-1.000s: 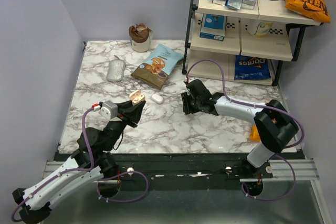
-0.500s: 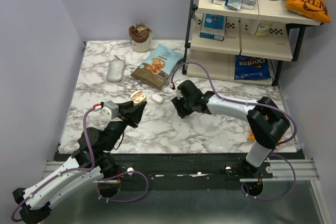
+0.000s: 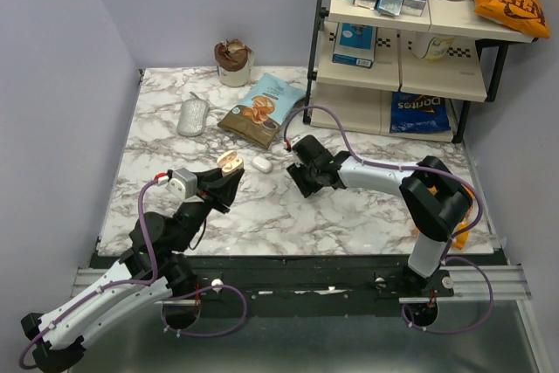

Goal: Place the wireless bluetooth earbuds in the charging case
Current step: Adjust the earbud at the center of the board, then pick up the earbud from the center of the board.

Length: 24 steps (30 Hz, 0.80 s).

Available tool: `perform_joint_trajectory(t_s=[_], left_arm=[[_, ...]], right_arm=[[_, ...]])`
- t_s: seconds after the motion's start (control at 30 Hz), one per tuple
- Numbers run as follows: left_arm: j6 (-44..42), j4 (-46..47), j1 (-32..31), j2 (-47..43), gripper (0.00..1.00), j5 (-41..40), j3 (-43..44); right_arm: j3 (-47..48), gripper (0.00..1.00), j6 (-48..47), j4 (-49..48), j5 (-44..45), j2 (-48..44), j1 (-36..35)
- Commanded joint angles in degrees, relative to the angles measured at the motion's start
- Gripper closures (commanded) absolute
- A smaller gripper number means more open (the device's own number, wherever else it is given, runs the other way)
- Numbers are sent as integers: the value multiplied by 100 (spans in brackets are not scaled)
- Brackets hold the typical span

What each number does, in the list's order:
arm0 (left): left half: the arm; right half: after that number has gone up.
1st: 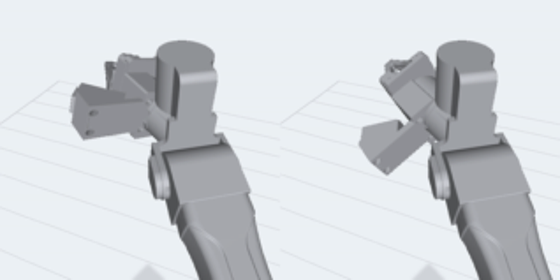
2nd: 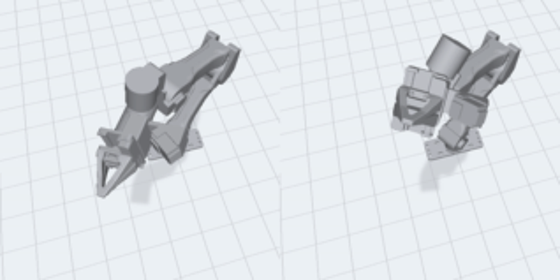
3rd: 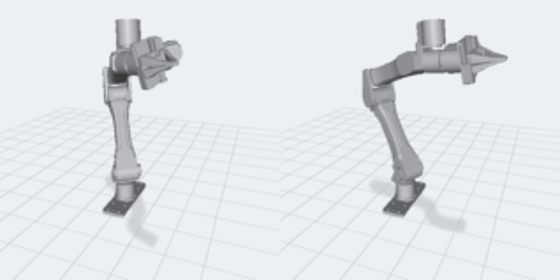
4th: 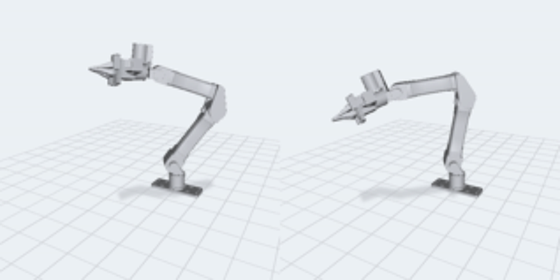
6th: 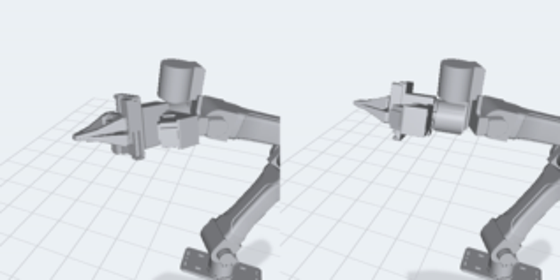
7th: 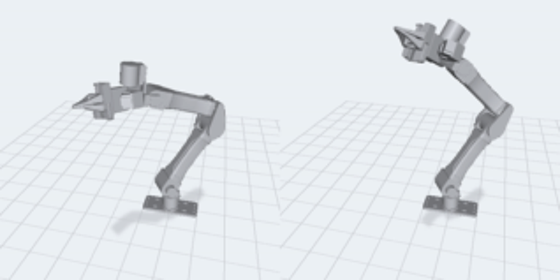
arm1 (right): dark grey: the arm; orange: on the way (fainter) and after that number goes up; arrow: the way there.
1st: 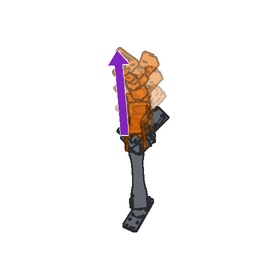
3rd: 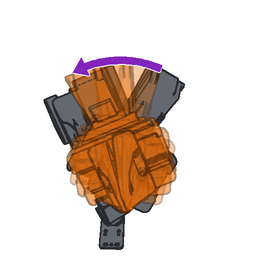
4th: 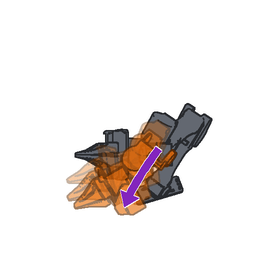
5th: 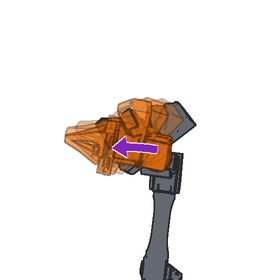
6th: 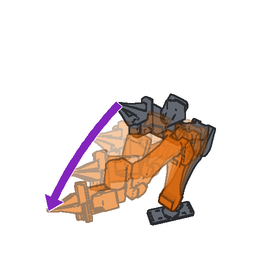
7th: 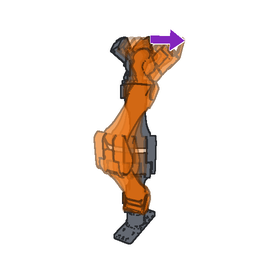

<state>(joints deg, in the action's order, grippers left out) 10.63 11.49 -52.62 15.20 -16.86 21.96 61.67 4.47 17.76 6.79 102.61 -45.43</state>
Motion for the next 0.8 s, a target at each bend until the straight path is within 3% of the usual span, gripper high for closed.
perform_joint_trajectory(t_s=[0.0, 0.67, 0.77], left_arm=[[18, 108, -20, -87, 100, 113, -42], [44, 38, -20, -105, 100, 131, -7], [44, 47, -20, -70, 100, 139, -7]], right_arm=[[-85, 43, -16, 97, 69, 198, -19], [-331, 59, 326, 35, -213, 277, -19], [-357, 56, 362, 43, -204, 242, -19]])
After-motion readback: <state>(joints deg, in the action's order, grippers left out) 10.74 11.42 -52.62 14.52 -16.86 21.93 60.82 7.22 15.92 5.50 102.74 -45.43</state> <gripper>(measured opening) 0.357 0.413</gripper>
